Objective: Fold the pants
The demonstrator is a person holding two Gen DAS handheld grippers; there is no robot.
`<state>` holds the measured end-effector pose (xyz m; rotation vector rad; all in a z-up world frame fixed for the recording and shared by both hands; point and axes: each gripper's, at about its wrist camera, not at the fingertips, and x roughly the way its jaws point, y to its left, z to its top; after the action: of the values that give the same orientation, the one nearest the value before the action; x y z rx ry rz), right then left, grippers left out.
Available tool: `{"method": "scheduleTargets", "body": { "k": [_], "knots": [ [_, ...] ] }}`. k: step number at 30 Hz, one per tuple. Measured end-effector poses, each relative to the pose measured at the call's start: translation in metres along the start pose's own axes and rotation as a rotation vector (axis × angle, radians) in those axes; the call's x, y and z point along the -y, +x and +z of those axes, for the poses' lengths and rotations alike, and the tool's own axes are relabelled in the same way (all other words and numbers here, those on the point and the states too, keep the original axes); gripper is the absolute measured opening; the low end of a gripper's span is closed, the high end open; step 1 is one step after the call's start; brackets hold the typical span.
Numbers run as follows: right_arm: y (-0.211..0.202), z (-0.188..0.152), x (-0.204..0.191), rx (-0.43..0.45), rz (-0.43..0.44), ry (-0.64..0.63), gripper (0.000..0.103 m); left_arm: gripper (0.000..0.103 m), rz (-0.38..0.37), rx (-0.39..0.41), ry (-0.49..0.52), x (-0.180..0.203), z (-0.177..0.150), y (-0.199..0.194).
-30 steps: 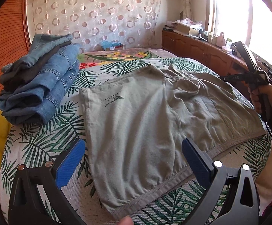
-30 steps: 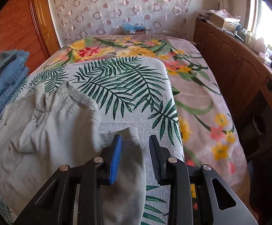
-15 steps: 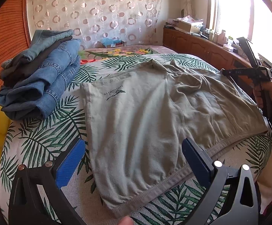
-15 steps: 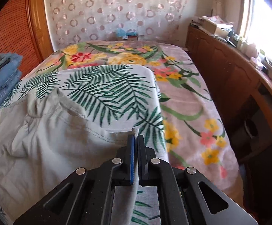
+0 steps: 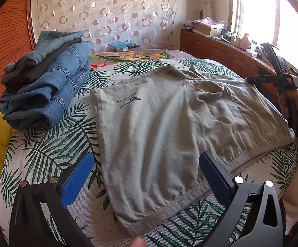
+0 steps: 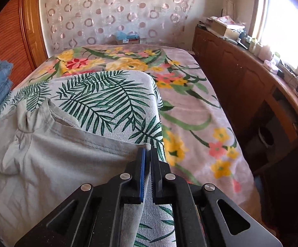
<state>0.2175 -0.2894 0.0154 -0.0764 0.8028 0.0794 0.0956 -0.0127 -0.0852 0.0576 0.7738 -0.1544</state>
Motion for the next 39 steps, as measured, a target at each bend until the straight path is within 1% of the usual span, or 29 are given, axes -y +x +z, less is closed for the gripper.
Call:
{"method": "scheduleTargets", "body": {
  "k": [2, 6, 10, 12, 15, 19, 24, 28, 33, 36, 39],
  "knots": [
    [-0.001, 0.0, 0.0, 0.0, 0.011, 0.014, 0.011, 0.103, 0.0, 0.0, 0.0, 0.0, 0.0, 0.0],
    [-0.013, -0.009, -0.007, 0.02, 0.047, -0.002, 0.015, 0.103, 0.0, 0.001, -0.001, -0.001, 0.0, 0.0],
    [-0.04, -0.036, -0.015, 0.033, 0.081, -0.033, 0.022, 0.103, 0.0, 0.0, -0.006, -0.004, -0.002, -0.002],
    [-0.054, -0.051, -0.018, 0.04, 0.096, -0.04, 0.03, 0.103, 0.0, -0.002, -0.012, -0.006, -0.002, -0.002],
    [-0.072, -0.07, -0.021, 0.052, 0.121, -0.038, 0.036, 0.103, 0.007, -0.005, -0.014, -0.008, -0.004, -0.004],
    [-0.087, -0.086, -0.033, 0.055, 0.194, -0.057, 0.038, 0.103, 0.014, -0.007, -0.021, -0.013, -0.008, -0.009],
    [-0.098, -0.1, -0.05, 0.074, 0.256, -0.088, 0.04, 0.103, 0.024, -0.011, -0.021, -0.018, -0.012, -0.014],
    [-0.097, -0.111, -0.054, 0.089, 0.26, -0.094, 0.042, 0.103, 0.028, -0.016, -0.029, -0.025, -0.018, -0.018],
    [-0.091, -0.117, -0.058, 0.08, 0.23, -0.115, 0.051, 0.103, 0.024, -0.024, -0.056, -0.035, -0.026, -0.021],
    [-0.089, -0.12, -0.055, 0.079, 0.231, -0.113, 0.054, 0.103, 0.025, -0.033, -0.064, -0.04, -0.032, -0.022],
    [-0.089, -0.122, -0.06, 0.082, 0.224, -0.116, 0.054, 0.102, 0.011, -0.039, -0.072, -0.043, -0.036, -0.024]
  ]
}}
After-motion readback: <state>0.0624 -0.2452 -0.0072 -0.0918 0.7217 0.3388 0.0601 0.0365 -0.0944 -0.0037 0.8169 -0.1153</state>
